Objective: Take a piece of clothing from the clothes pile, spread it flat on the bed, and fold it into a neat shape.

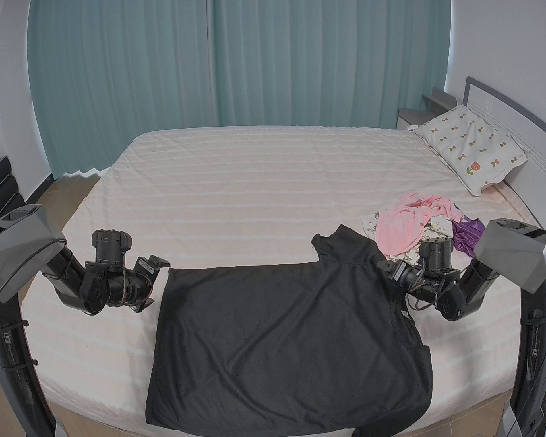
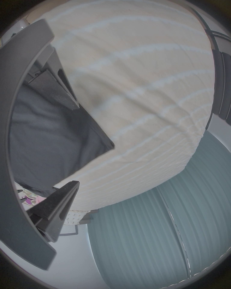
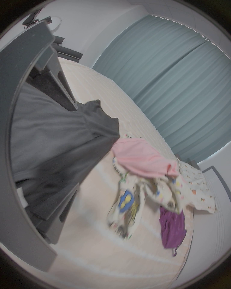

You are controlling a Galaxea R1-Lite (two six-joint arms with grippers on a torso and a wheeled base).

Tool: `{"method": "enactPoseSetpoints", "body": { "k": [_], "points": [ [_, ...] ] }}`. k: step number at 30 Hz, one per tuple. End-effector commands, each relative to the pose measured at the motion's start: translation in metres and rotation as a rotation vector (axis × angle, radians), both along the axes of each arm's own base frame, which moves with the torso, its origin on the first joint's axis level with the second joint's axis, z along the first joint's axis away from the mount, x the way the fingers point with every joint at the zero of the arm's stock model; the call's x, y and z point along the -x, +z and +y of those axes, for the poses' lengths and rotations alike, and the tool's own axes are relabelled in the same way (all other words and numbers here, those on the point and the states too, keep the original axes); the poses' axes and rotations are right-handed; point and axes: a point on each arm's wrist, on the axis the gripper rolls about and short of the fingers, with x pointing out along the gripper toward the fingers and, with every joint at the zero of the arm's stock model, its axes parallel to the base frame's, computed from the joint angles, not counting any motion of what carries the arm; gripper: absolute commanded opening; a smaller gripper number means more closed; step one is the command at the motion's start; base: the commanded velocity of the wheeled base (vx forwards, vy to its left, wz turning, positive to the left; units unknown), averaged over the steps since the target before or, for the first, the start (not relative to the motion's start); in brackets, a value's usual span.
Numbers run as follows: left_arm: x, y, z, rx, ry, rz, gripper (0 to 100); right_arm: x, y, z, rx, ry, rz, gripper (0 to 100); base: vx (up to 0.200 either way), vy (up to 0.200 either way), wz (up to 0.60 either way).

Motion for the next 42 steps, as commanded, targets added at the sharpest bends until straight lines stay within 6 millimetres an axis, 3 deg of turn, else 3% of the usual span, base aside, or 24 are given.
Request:
{"method": "enactPoseSetpoints", "body": {
  "k": [1,3,7,15,23,31,42],
  "points": [
    [0.075,0.014,-0.013,0.015,-0.107,0.04,100,0.093,0.033,-0.014,-0.097,-0.023,-0.016,100,-0.2,0.0,0.0],
    [0.095,0.008,-0.02,0.014,-0.14,0.037,100,0.112,0.026,-0.016,-0.118,-0.036,0.012,100,-0.2,0.0,0.0],
    [0.119,-0.003,-0.027,0.0,-0.182,0.05,100,0.129,0.021,-0.02,-0.153,-0.063,0.031,100,-0.2,0.0,0.0],
    [0.143,-0.022,-0.023,-0.062,-0.232,0.099,100,0.146,0.01,-0.022,-0.206,-0.09,0.067,100,-0.2,0.0,0.0],
    [0.144,-0.052,-0.029,-0.216,-0.222,0.191,100,0.148,0.002,-0.022,-0.212,-0.094,0.08,100,-0.025,0.0,0.0],
    [0.141,-0.09,-0.055,-0.33,-0.24,0.177,100,0.152,-0.003,-0.018,-0.212,-0.077,0.079,100,0.0,0.0,0.0],
    [0.13,-0.096,-0.053,-0.392,-0.222,0.144,100,0.152,-0.004,-0.016,-0.212,-0.07,0.075,100,0.0,0.0,0.0]
  ]
}}
